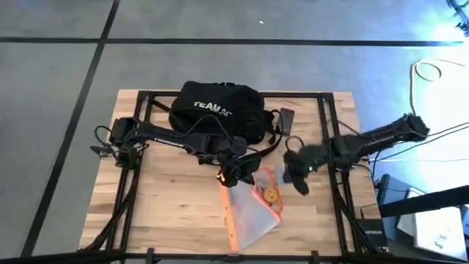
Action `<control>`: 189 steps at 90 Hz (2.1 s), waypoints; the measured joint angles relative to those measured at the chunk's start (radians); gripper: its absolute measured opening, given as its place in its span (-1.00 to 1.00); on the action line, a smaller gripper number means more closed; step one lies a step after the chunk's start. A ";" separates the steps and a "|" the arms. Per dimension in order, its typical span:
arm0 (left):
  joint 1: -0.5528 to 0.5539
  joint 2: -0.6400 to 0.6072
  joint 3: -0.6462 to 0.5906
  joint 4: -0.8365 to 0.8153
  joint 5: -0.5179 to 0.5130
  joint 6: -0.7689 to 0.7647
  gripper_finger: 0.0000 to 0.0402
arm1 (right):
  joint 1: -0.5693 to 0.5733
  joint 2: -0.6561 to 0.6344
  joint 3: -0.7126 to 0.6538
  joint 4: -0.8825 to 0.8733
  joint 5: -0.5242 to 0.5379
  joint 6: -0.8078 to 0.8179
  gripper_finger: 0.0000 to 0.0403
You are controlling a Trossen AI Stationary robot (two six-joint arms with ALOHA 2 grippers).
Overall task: Unpack backpack
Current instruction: Put the black earphone into the white zip bag, then close the white zip bag
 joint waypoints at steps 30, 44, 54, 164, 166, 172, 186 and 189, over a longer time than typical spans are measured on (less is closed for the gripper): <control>0.000 0.000 0.000 0.006 0.000 0.009 -1.00 | 0.178 0.299 -0.069 0.352 0.226 0.116 -1.00; 0.000 0.000 0.000 0.006 0.007 0.006 -1.00 | 0.119 0.473 -0.026 0.502 0.176 0.080 -1.00; 0.000 0.000 0.000 0.011 0.031 -0.013 -1.00 | 0.096 0.583 0.063 0.529 0.111 0.048 -0.98; -0.025 0.111 0.002 0.216 0.000 -0.985 0.56 | 0.248 0.316 0.207 -0.188 0.333 0.088 0.85; -0.025 0.112 0.001 0.209 -0.002 -0.992 0.63 | 0.253 0.310 0.207 -0.208 0.340 0.099 0.85; -0.026 0.116 -0.001 0.183 -0.011 -1.001 0.77 | 0.271 0.297 0.207 -0.272 0.372 0.142 0.84; -0.023 0.107 -0.001 0.135 -0.081 -1.000 0.85 | 0.327 0.292 0.207 -0.433 0.418 0.275 0.84; -0.021 0.104 -0.001 0.134 -0.095 -0.996 0.85 | 0.338 0.292 0.207 -0.460 0.424 0.301 0.84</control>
